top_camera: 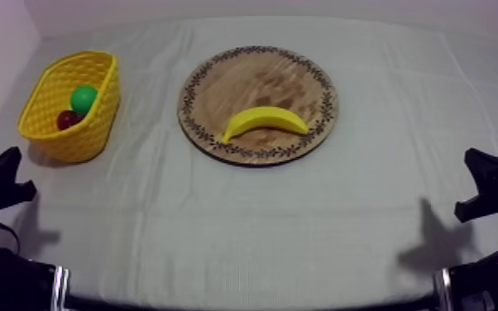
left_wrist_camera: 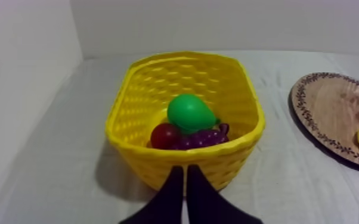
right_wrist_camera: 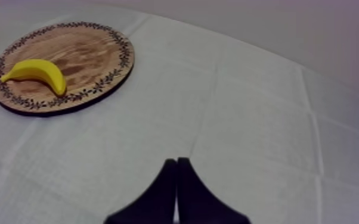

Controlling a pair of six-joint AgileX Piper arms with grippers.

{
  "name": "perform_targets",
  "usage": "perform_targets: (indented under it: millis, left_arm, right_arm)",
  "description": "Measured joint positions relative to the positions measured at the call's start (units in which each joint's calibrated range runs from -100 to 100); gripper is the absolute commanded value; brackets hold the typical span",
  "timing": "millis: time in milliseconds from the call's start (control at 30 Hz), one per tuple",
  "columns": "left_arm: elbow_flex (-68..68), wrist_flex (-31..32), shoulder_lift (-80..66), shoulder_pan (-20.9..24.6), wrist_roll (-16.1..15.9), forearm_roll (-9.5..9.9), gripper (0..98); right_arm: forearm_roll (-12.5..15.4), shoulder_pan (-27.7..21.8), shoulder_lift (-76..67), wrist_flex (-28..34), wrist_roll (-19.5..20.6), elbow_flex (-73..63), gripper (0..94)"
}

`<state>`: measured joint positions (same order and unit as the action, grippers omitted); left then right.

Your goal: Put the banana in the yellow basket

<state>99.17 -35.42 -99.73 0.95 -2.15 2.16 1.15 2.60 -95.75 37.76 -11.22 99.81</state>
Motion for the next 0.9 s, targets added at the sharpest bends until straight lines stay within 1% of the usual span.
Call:
perform_targets:
  millis: [67,167,233,367,600,733,867,900]
  left_arm:
    - [-0.3,-0.5,-0.1,-0.2,0.2,0.0,0.0]
    - [-0.3,-2.2,-0.1,-1.9,1.5,0.12,0.0]
    - [-0.1,-0.9,-0.1,-2.6,2.1,0.12,0.0]
    - [0.4,1.0,-0.1,-2.6,2.1,0.17,0.0]
    - [0.6,1.7,-0.1,-2.6,2.1,0.28,0.0]
    - [-0.1,2.6,0.0,-2.6,3.0,1.58,0.0]
    - [-1.9,2.8,1.8,-3.0,4.9,4.12,0.0]
    - [-2.9,2.9,2.7,-3.1,5.4,4.48,0.0]
  right_arm:
    - [0.0,0.0,0.0,0.0,0.0,0.0,0.3]
    - [0.0,0.0,0.0,0.0,0.0,0.0,0.3]
    - [0.0,0.0,0.0,0.0,0.0,0.0,0.3]
    - [0.0,0.0,0.0,0.0,0.0,0.0,0.3]
    - [0.0,0.0,0.0,0.0,0.0,0.0,0.3]
    - [0.0,0.0,0.0,0.0,0.0,0.0,0.3]
    - [0.0,0.0,0.0,0.0,0.0,0.0,0.3]
    - [0.0,0.0,0.0,0.0,0.0,0.0,0.3]
